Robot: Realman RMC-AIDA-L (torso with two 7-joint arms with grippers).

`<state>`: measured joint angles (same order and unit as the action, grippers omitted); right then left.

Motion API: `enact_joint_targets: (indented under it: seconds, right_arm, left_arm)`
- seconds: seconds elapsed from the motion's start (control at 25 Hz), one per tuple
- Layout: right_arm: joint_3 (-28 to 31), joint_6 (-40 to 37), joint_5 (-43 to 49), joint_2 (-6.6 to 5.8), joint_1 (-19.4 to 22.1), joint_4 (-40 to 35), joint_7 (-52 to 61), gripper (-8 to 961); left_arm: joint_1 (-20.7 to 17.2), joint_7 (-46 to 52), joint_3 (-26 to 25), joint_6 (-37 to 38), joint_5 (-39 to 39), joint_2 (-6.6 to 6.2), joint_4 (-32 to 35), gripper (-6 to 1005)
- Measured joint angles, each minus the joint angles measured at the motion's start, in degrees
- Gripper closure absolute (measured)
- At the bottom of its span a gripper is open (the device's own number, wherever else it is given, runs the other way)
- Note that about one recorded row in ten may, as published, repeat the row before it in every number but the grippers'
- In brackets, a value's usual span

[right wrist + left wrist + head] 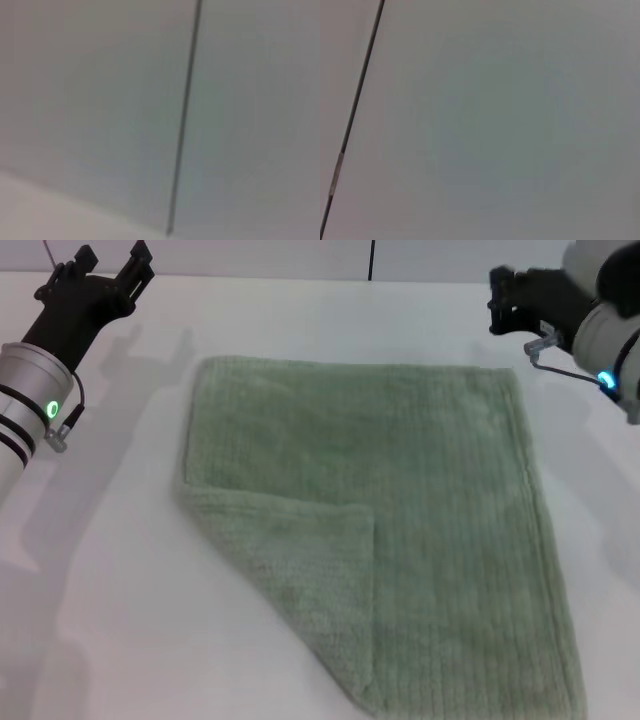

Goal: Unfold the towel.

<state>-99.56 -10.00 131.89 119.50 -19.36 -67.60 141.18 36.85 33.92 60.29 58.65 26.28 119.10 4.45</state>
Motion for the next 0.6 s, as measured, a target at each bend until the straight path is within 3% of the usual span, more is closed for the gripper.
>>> enact_joint_targets:
  seconds: [0.04, 0.08, 0.12, 0.2, 0.24, 0.28, 0.32, 0.4, 0.44, 0.48, 0.52, 0.6]
  right_arm:
    - [5.44, -12.19, 0.00, -0.24, -1.48, -3.06, 0.31, 955]
    - [5.44, -12.19, 0.00, -0.24, -1.48, -3.06, 0.31, 955]
    - [10.99, -23.66, 0.29, -0.45, -3.89, -4.99, 0.42, 955]
    - [13.06, -27.72, 0.57, -0.51, -5.06, -5.14, 0.46, 955]
    - [18.93, -37.97, 1.92, -0.73, -8.82, -4.70, 0.54, 955]
    - [18.93, -37.97, 1.92, -0.73, -8.82, -4.70, 0.54, 954]
    - [23.39, -45.42, 4.03, -0.95, -12.73, -2.46, 0.56, 954]
    - [25.03, -48.02, 5.34, -1.09, -14.40, -1.13, 0.56, 954]
    - [28.22, -52.87, 8.69, -1.61, -18.66, 3.09, 0.57, 954]
    - [28.22, -52.87, 8.69, -1.61, -18.66, 3.09, 0.57, 954]
    - [29.25, -55.28, 10.80, -2.59, -22.35, 7.45, 0.56, 954]
    - [29.35, -56.14, 11.36, -3.05, -23.76, 9.56, 0.44, 954]
  left_arm:
    - [-0.07, -0.01, 0.00, 0.03, 0.00, -0.01, 0.01, 242]
    - [-0.07, -0.01, 0.00, 0.03, 0.00, -0.01, 0.01, 242]
    - [-0.14, -0.02, 0.00, 0.06, 0.00, -0.01, 0.03, 242]
    - [-0.14, -0.02, 0.00, 0.06, 0.00, -0.01, 0.06, 242]
    - [-0.15, -0.03, 0.01, 0.07, 0.00, -0.01, 0.12, 242]
    - [-0.15, -0.03, 0.01, 0.07, 0.00, -0.01, 0.12, 242]
    - [-0.14, -0.04, 0.00, 0.09, 0.00, -0.02, 0.31, 243]
    - [-0.14, -0.03, 0.00, 0.12, 0.00, -0.02, 0.43, 243]
    - [-0.13, 0.04, 0.00, 0.15, -0.01, -0.02, 0.57, 243]
    - [-0.11, 0.15, 0.01, 0.16, 0.00, -0.01, 0.60, 243]
    - [-0.10, 0.25, 0.00, 0.18, -0.01, -0.01, 0.62, 243]
    - [-0.02, 0.42, 0.00, 0.22, 0.00, -0.01, 0.64, 243]
